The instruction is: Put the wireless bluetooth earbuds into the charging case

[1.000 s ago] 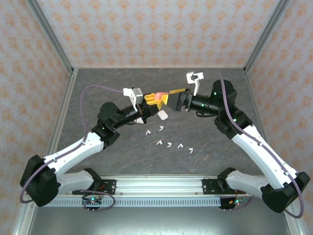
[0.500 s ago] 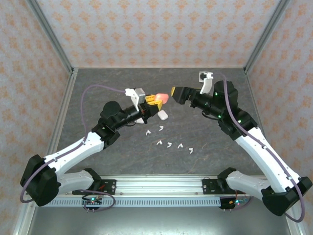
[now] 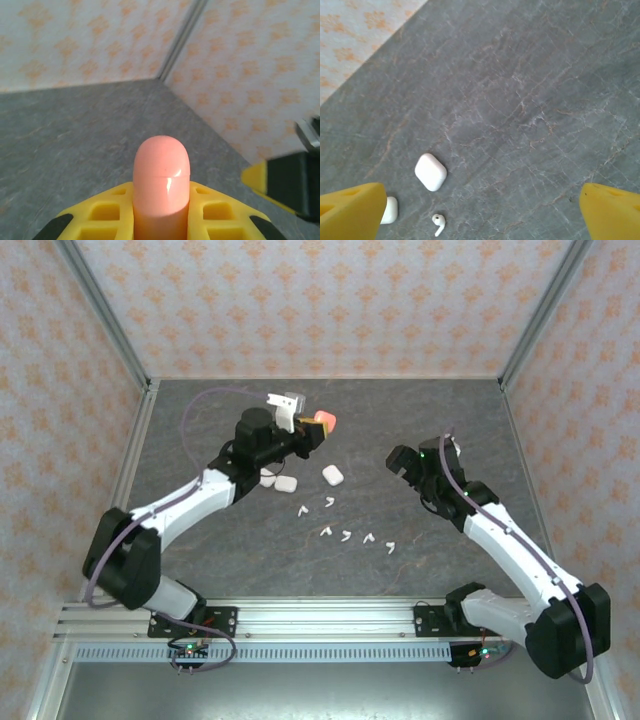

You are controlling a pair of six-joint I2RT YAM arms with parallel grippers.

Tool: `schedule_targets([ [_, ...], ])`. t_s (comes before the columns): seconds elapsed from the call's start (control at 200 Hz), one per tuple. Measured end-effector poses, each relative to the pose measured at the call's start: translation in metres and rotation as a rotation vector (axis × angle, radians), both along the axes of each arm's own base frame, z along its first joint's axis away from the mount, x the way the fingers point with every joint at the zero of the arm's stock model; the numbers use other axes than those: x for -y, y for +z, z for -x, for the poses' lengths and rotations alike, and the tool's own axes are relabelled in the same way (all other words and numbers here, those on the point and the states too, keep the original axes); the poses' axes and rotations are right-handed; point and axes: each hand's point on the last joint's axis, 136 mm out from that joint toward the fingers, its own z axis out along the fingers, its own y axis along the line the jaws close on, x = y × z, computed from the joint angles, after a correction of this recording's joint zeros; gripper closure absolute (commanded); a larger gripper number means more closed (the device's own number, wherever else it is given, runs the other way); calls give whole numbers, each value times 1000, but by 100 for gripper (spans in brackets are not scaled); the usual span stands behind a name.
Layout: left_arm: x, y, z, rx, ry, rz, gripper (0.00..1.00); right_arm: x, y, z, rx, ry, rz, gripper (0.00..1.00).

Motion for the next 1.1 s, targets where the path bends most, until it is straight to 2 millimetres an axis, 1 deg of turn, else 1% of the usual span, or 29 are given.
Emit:
schedule_targets([
  [0.105,-2,-28,-31,-130,42,-12,100,-1,-5,-1,-14,4,4,1],
  [0.15,-3,-44,-43,-195,62,-21,100,-2,-6,-2,-18,6,5,1],
  [0.17,-3,-49,-47,-216,67,-24,100,-2,-7,-2,-21,8,6,1],
  [0.28,-4,-88,-71,-356,102,-39,100,-3,-12,-4,-34,18,20,1],
  [0.35,-4,-111,-81,-431,113,-50,100,-4,-15,-5,-44,29,32,1],
  [0.405,-3,-129,-85,-482,116,-57,100,-6,-16,-7,-52,39,41,1],
  [0.495,-1,-155,-86,-566,126,-66,100,-8,-13,-12,-48,56,55,1],
  [0.556,0,-169,-85,-611,131,-76,100,-10,-10,-15,-43,66,63,1],
  [0.646,2,-180,-86,-658,133,-74,98,-12,-7,-21,-39,80,75,1],
  [0.746,2,-190,-85,-694,143,-69,90,-15,-8,-27,-45,97,96,1],
  [0.996,0,-207,-80,-757,163,-76,61,-21,-5,-39,-77,162,166,1],
  [1.101,-1,-208,-79,-764,168,-84,53,-23,-3,-43,-91,198,200,1],
])
